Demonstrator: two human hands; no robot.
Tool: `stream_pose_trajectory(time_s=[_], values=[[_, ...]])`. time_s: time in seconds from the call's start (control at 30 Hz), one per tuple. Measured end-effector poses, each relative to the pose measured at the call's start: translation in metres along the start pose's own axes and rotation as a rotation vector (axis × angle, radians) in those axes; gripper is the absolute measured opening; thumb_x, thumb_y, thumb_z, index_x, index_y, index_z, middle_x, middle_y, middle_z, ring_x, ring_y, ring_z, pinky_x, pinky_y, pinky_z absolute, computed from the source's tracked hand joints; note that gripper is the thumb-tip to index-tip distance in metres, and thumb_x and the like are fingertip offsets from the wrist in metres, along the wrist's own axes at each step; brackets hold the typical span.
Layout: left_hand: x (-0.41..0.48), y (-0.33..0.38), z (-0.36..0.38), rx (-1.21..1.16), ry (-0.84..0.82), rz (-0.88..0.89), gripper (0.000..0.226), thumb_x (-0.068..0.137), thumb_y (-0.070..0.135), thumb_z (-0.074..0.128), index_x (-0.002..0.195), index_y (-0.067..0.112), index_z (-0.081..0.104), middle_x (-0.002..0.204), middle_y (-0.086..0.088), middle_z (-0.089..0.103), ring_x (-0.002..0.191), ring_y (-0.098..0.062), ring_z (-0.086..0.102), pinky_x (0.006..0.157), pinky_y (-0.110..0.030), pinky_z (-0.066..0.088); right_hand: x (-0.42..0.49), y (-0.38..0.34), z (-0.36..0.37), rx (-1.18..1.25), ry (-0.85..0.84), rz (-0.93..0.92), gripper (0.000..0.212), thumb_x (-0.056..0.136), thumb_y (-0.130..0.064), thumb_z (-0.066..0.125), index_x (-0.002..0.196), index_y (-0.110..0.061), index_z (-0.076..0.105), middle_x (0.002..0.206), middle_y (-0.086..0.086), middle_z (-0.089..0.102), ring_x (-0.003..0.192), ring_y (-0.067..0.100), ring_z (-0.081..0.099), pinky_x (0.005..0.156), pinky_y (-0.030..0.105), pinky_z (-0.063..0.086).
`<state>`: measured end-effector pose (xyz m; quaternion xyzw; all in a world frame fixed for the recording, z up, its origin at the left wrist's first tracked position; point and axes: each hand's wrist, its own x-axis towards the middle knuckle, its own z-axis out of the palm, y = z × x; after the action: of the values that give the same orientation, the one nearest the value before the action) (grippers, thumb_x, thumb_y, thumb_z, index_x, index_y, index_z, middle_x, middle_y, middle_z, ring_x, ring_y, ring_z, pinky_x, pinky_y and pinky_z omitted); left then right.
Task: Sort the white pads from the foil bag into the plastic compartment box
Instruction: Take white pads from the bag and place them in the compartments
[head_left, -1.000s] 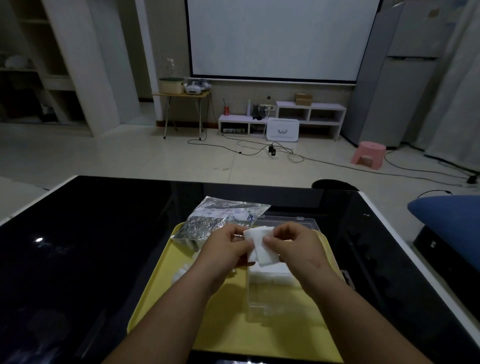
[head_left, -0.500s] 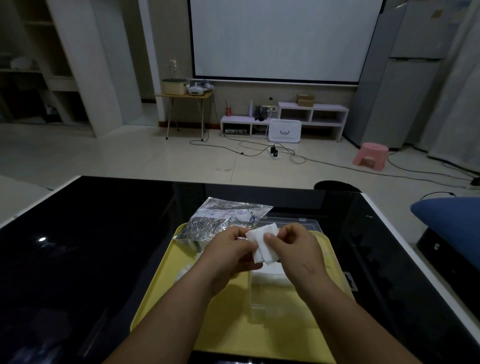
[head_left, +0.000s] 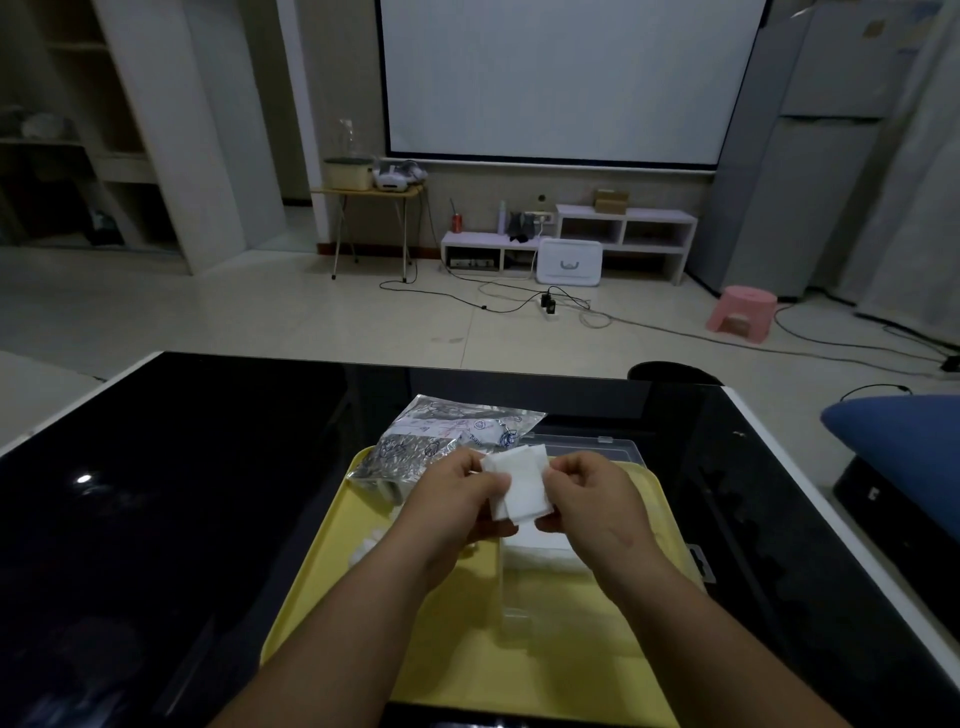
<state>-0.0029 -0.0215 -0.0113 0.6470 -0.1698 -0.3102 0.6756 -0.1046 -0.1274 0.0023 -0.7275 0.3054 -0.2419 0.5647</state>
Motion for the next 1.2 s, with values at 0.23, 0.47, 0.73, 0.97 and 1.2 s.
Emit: stream_pose_trajectory(time_s=[0.23,0.47,0.73,0.97,1.2], values=[[-0.002,-0.003,-0.001,0.079,-0.016,0.05,0.008,0.09,0.008,0.063,0.098,0.006,0.062,0.098,-0.021,0.067,0.078,-0.029,0.069,0.066,-0.039,0.06,-0.003,0.004,0.005,-0.266,0.004,-0.104,0.011,0.094,-0.02,0.05,0.084,-0.021,0.054,0.079,0.002,0.064,0.063,0.017,0.064,0.056,0.034,0.053],[-0.004,0.0,0.002,0.056,0.031,0.045,0.011,0.094,0.009,0.055,0.083,0.012,0.056,0.09,-0.018,0.065,0.065,-0.029,0.069,0.059,-0.038,0.058,-0.001,0.0,0.007,-0.185,0.059,-0.052,0.013,0.091,-0.015,0.05,0.078,-0.014,0.055,0.076,0.003,0.059,0.064,0.017,0.052,0.051,0.027,0.041],[-0.005,0.0,0.01,-0.035,0.028,0.037,0.006,0.095,0.006,0.053,0.09,0.005,0.051,0.084,-0.018,0.064,0.058,-0.023,0.065,0.052,-0.03,0.053,-0.003,0.0,0.016,0.184,0.161,0.127,0.012,0.091,-0.009,0.048,0.088,-0.003,0.058,0.082,0.014,0.063,0.062,0.021,0.059,0.052,0.031,0.051],[-0.005,0.002,0.0,0.049,0.027,0.081,0.017,0.095,0.006,0.057,0.078,0.01,0.056,0.081,-0.015,0.061,0.065,-0.023,0.06,0.048,-0.024,0.049,0.001,-0.001,0.007,0.074,0.084,0.047,0.014,0.092,-0.018,0.057,0.083,-0.009,0.064,0.074,0.006,0.061,0.062,0.017,0.05,0.055,0.033,0.043],[-0.007,0.004,0.0,0.131,0.011,0.11,0.019,0.092,0.003,0.058,0.1,0.02,0.063,0.099,-0.015,0.065,0.072,-0.024,0.064,0.049,-0.024,0.049,0.001,0.004,0.003,0.04,0.018,0.021,0.013,0.096,-0.019,0.057,0.088,-0.015,0.067,0.085,0.004,0.069,0.072,0.016,0.065,0.055,0.022,0.052]])
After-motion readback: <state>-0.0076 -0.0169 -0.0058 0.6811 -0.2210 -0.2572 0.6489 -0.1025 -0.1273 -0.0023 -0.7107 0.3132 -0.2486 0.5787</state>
